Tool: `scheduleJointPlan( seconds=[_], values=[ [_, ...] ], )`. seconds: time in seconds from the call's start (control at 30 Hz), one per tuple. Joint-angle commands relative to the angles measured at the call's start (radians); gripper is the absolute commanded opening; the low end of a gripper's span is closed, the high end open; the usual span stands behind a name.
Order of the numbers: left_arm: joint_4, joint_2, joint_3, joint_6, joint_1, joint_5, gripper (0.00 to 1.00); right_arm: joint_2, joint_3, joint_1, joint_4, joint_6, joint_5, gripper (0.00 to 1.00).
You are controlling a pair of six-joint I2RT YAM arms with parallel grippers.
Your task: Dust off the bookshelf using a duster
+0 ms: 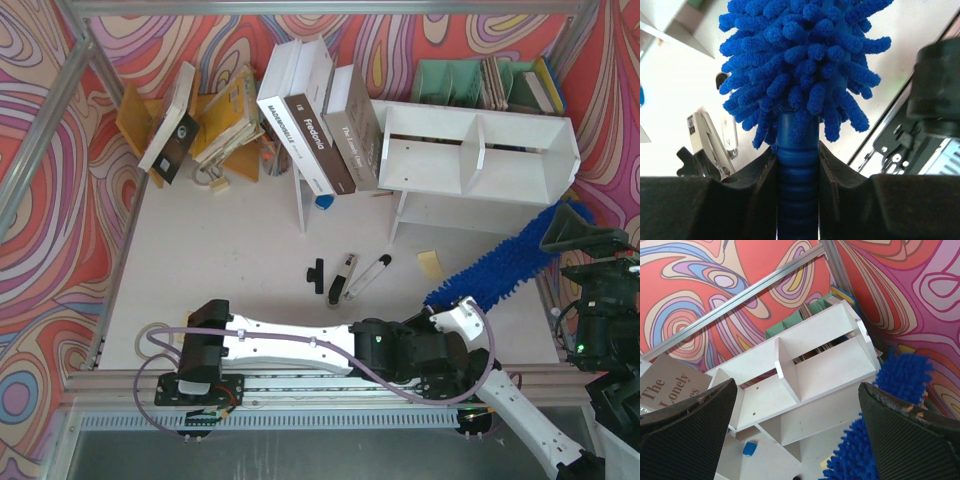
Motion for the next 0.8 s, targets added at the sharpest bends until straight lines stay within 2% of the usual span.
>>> scheduleJointPlan(
  seconds=[0.0, 0.3, 0.77],
  values=[
    [0.052, -0.018, -0.081, -0.029, 0.039, 0.075, 0.0, 0.002, 0.011, -0.001, 0.008, -0.009, 0.008, 0.95],
    [0.096, -0.067, -0.156, -0.02, 0.055, 0.08, 0.0, 0.006, 0.004, -0.001, 0.009, -0.008, 0.005, 0.95],
    [0.176, -0.203, -0.187, 0.108, 0.057, 0.031, 0.0, 0.001, -0.014, 0.0, 0.002, 0.007, -0.001, 0.95]
  ],
)
